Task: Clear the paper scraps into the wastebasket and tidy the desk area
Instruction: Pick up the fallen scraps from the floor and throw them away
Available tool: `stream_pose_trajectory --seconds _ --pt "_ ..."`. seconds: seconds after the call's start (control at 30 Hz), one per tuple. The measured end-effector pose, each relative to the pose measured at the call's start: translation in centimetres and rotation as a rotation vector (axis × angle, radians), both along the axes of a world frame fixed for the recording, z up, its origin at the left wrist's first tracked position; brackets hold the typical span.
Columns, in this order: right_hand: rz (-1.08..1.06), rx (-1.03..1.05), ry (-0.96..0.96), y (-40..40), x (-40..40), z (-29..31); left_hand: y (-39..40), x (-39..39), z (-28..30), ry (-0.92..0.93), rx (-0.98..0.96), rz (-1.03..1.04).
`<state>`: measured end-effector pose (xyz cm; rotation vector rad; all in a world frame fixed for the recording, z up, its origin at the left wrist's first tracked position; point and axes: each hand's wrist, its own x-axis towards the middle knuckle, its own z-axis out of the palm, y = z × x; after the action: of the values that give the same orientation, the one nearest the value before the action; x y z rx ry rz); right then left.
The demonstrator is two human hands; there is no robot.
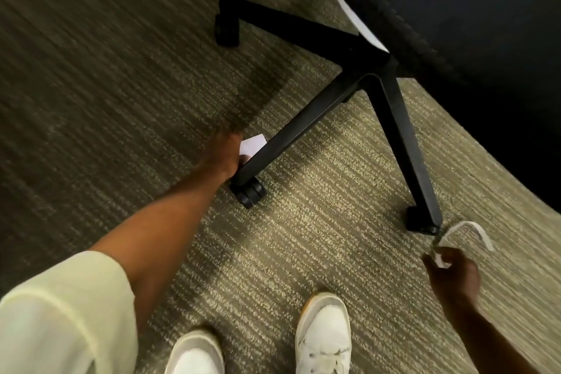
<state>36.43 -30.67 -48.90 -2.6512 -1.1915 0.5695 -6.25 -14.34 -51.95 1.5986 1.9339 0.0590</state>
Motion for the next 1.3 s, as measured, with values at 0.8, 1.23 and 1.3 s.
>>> stream_pose_trajectory --seconds 0.8,1.23,1.3 --pt "-0.251 0.048 0.309 -5.7 -3.0 7.6 -10.8 -2.3 11.8 -0.195 0.019 0.149" --pt "-0.442 0.024 0.445 -3.3 1.0 6.6 -12.6 11.1 13.8 -0.253 -0.003 0.059" --pt "-0.472 0.004 0.459 -3.1 2.0 5.1 -11.9 12.1 12.4 -0.225 -0.002 0.007"
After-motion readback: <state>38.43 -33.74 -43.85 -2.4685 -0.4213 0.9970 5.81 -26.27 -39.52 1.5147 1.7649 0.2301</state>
